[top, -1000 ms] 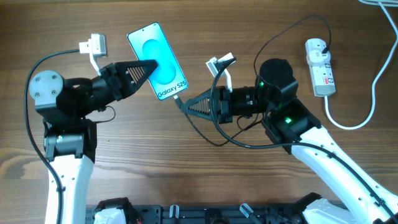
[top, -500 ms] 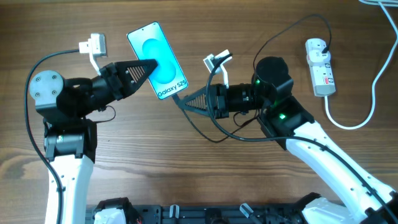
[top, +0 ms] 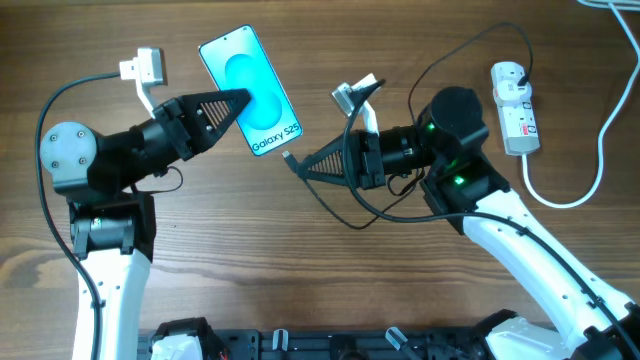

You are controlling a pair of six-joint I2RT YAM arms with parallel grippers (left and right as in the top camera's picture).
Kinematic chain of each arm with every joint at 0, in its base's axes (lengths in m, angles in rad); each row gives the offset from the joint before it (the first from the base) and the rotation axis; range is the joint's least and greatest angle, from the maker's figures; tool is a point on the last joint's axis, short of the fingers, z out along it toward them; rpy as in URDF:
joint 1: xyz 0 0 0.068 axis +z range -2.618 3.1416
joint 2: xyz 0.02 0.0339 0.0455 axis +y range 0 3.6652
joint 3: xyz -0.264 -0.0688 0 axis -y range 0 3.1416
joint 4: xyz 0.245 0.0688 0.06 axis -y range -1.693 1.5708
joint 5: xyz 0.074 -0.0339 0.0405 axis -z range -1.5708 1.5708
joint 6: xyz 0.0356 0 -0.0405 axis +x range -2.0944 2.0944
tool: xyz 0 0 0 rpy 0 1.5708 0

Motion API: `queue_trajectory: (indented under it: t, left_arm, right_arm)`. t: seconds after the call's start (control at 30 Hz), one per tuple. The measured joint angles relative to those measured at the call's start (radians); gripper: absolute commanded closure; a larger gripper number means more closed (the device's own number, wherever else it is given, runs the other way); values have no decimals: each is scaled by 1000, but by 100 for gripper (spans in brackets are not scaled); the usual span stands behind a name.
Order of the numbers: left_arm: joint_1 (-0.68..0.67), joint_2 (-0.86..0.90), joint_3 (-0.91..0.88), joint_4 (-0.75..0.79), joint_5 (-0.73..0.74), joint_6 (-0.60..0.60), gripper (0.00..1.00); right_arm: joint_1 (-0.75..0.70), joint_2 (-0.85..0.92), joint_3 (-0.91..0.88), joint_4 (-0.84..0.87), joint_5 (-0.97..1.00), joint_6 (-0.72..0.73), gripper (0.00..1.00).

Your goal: Plug charger to phone and switch on socket

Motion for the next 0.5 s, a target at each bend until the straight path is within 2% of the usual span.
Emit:
queue_trajectory:
  t: [0.2, 0.5]
  left_arm:
    - [0, 0, 0, 0, -3, -3, 96]
    - [0, 0, 0, 0, -3, -3, 96]
  right_arm:
    - [0, 28, 0, 78, 24, 34, 96]
    - [31, 30, 0, 82, 49, 45, 96]
